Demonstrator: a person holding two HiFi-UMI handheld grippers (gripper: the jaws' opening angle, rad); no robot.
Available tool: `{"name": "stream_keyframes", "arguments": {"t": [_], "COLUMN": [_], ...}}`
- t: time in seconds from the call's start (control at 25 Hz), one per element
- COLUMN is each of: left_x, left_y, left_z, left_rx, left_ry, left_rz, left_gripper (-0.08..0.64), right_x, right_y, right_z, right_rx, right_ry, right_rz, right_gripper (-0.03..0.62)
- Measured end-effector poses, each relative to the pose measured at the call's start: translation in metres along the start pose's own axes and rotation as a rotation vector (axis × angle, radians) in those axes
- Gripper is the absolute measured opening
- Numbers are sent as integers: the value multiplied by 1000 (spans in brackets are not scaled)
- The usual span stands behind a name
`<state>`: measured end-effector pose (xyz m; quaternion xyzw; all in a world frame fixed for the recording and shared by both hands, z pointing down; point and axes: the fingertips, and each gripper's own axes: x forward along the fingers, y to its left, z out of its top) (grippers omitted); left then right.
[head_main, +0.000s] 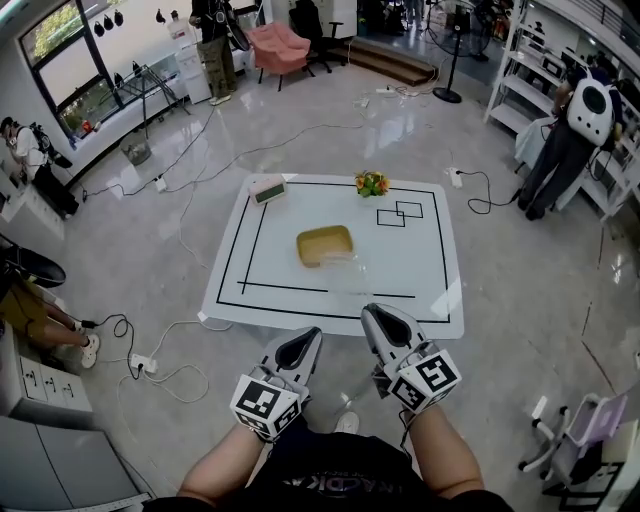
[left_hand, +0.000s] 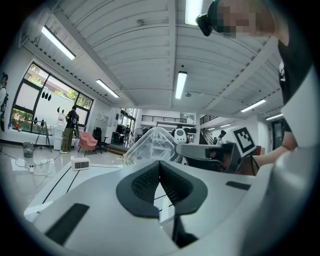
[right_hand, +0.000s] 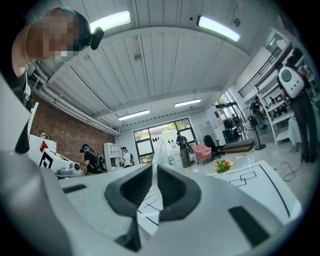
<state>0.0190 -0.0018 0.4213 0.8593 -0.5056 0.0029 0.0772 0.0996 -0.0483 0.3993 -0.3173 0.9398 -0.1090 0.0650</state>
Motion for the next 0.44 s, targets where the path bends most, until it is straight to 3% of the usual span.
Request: {"name": "stream_keyframes", "arguments": {"t": [0.44], "left_x": [4], "left_y": [-3], "left_z": [4], "left_rx": [10], "left_ry": [-4], "left_rz": [-4], "left_gripper": [3], "right_x": [-1], "right_y": [-8], "right_z": [0], "right_rx": [14], "right_ry": [-6], "right_rz": [-6], "right_gripper": [34]}}
